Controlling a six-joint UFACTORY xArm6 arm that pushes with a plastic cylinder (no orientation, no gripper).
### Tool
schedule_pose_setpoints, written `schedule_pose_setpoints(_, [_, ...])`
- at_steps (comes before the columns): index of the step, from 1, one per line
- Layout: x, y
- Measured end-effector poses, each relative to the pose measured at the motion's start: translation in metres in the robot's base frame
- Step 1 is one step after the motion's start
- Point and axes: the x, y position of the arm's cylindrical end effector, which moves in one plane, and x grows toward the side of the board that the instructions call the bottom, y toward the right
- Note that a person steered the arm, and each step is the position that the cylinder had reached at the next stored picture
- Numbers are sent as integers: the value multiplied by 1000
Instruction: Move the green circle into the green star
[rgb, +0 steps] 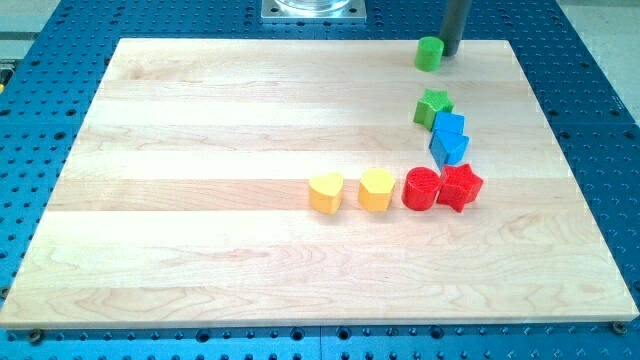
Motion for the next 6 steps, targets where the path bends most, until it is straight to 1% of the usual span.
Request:
schedule_pose_setpoints(1, [-17,-7])
schedule_pose_setpoints(2, [7,-23])
schedule_pose_setpoints(3, [43,-23])
schedule_pose_setpoints(4, [48,-22])
schedule_pose_setpoints(6, [38,-15])
